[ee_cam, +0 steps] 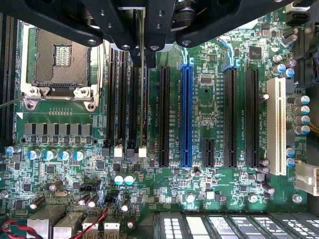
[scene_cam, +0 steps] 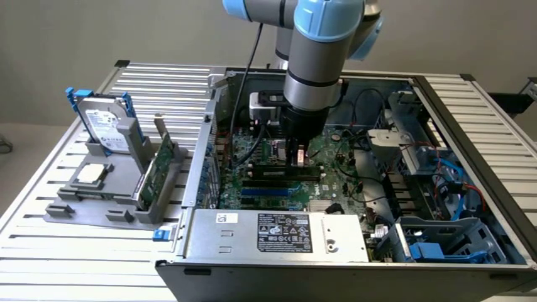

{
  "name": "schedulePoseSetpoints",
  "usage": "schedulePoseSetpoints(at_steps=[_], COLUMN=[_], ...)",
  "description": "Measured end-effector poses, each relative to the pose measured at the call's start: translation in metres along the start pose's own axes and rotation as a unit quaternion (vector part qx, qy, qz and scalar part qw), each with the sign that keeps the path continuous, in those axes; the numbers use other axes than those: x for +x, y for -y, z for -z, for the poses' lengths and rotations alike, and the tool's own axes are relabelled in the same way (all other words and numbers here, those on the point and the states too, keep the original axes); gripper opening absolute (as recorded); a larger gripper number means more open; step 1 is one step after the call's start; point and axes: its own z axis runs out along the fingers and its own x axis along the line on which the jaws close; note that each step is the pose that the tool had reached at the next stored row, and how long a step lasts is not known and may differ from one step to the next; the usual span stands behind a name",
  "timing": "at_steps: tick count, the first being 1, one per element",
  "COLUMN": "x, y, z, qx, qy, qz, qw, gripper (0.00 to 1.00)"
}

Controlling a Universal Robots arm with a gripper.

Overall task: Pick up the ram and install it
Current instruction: 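Insert the ram into the slot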

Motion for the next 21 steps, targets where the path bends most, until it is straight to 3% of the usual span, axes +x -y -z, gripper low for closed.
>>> schedulePoseSetpoints(at_steps=[15, 21], x=[-0.0005, -0.0004], y=[0.0, -0.0002], z=[-0.0001, 0.0044], qx=[0.0001, 0.0], qy=[-0.001, -0.0012], qz=[0.0, 0.0], qw=[1.0, 1.0], gripper=[0.14, 0.14])
